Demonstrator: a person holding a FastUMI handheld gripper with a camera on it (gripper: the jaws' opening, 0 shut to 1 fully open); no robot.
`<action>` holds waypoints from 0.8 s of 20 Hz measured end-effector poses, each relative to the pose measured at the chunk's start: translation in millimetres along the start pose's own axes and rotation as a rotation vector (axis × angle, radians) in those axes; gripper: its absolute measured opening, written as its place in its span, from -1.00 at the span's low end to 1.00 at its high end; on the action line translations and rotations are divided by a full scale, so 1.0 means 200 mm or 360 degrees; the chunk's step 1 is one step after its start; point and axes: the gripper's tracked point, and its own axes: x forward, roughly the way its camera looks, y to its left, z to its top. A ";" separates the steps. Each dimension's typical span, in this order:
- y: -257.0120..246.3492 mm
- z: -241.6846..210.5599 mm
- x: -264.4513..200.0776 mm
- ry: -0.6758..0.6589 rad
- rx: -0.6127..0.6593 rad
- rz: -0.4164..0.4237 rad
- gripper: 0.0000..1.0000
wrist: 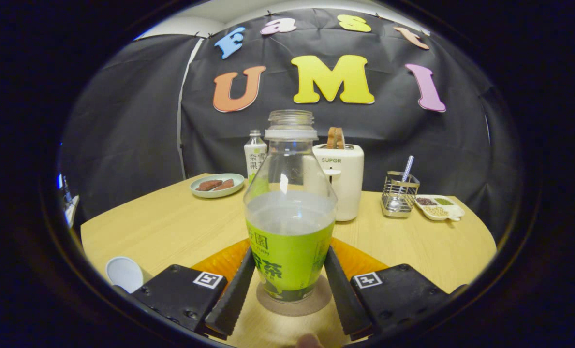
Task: Take the bottle from table, then pour the juice into the cup, finally place the bottle on the coaster
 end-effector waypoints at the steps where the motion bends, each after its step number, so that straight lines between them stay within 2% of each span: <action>1: 0.00 -0.01 0.00 0.0008 -0.0001 0.0001 0.67; 5: -0.01 -0.01 -0.01 0.0020 0.0019 0.0003 0.68; 10: -0.02 -0.03 -0.04 0.0037 0.0055 0.0000 0.90; 16: -0.03 -0.05 -0.10 0.0038 0.0120 -0.0024 1.00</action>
